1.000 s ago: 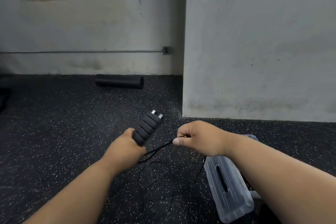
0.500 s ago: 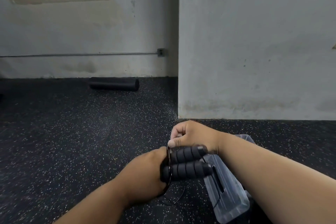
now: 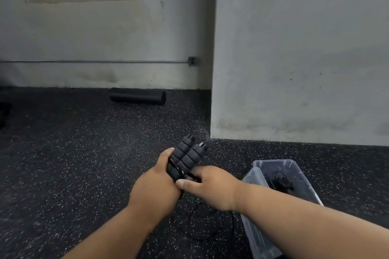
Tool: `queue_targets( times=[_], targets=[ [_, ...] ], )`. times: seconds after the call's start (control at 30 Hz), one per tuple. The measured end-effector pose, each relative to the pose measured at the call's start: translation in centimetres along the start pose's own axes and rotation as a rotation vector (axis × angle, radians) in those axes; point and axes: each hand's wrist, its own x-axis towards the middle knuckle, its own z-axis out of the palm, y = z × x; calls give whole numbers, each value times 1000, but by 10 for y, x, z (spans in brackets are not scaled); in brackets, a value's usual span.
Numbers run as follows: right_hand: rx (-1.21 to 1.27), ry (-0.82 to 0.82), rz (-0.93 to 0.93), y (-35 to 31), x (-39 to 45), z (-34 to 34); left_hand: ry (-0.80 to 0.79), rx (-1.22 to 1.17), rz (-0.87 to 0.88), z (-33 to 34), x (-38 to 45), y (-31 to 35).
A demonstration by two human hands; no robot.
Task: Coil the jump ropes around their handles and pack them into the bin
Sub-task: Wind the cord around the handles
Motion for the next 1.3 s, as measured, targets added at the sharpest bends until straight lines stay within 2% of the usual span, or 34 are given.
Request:
queue_targets(
  times=[0.13,0.33,0.5,0.67,0.9,1.0,1.07,1.17,1.3],
  targets=[
    [-90,5,-83,4,-1,-8,-81,-61,8,-1,-2,3],
    [-288,-44,-259,2,-4,-21,-271,-365,-59,-9,1,-4],
    [-411,-41,-285,4,-4,-25,-357,-565,-114,-6,-2,-3],
    [-418,-54,-294,3,-5,-27,-408,-717,-122,-6,-3,-2],
    [-405,-88,-304,2,-11,-33,-310,-483,-8,0,1,-5],
    [-413,-88,-231,3,-12,-36,-177,-252,43,3,5,-11],
    [-476,-113,-212,0,-14,-40,-157,-74,62,6,8,-14],
    [-581,-144,-232,-9,-19,-50,-245,168,118,12,8,-20],
    [-306,-130,-174,-12,-20,-77,-440,265,384,17,-2,-9]
  ],
)
